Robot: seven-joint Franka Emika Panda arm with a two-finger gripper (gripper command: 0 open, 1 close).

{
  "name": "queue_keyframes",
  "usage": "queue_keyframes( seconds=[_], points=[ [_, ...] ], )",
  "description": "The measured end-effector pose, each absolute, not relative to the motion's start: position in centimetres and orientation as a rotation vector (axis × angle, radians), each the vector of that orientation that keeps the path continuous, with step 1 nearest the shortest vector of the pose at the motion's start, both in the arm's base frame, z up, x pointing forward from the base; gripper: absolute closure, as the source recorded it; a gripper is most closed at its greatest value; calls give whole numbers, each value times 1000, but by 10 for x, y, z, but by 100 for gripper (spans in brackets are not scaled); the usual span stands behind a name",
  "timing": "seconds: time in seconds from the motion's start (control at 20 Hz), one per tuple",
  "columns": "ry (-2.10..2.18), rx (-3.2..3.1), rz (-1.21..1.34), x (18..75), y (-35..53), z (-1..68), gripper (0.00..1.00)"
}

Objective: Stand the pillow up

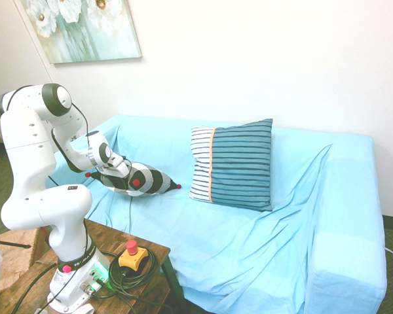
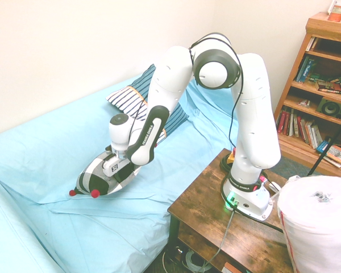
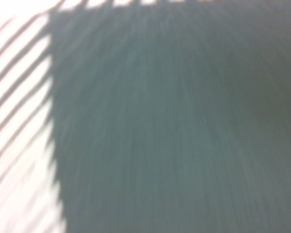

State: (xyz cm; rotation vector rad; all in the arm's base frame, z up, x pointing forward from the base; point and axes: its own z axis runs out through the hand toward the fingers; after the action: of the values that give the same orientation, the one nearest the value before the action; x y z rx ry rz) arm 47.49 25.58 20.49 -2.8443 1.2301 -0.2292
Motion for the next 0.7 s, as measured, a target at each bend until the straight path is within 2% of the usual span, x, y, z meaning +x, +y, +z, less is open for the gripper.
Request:
queue_keyframes(
  seconds=[0.25, 0.45, 0.6, 0.7],
  points=[
    [1216, -2804, -331, 566, 253, 274, 0],
    [1173, -2791, -386, 630, 250, 286, 0],
    [1161, -2784, -406, 663, 260, 305, 0],
    [1147, -2781, -411, 666, 267, 314, 0]
  ],
)
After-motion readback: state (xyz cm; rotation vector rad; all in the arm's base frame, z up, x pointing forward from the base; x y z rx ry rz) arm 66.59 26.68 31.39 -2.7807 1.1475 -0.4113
